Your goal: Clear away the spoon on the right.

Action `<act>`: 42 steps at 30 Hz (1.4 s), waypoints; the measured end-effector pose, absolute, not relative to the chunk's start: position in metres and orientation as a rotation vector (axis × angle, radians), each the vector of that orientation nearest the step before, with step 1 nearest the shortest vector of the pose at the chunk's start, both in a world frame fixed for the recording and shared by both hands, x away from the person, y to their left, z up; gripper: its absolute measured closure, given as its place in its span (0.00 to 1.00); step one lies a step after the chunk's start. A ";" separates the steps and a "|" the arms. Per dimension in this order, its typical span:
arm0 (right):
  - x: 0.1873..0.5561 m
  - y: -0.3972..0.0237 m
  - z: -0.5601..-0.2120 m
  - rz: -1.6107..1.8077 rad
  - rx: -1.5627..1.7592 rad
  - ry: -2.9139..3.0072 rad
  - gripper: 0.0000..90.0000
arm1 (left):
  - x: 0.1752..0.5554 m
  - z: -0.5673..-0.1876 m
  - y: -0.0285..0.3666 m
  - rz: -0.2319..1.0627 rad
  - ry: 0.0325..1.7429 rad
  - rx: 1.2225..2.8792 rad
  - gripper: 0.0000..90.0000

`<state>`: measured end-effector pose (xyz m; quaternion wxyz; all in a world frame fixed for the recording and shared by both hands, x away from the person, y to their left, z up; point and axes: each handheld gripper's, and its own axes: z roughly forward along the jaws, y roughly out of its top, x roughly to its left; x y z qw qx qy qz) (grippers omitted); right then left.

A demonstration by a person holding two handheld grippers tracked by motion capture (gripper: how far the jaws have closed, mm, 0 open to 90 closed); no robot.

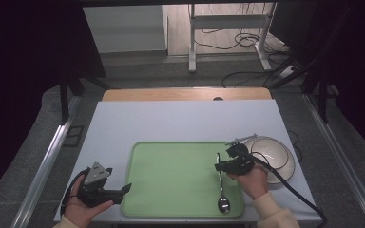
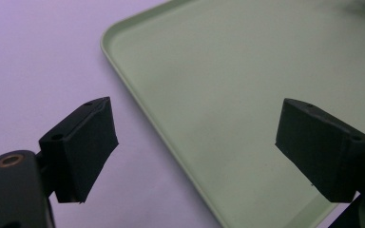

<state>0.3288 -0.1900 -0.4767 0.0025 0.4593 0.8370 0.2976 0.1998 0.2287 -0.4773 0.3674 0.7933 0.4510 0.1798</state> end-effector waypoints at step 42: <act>0.321 -0.181 -0.472 0.962 1.176 2.466 0.15 | 0.199 -0.477 0.229 0.470 1.154 2.035 0.14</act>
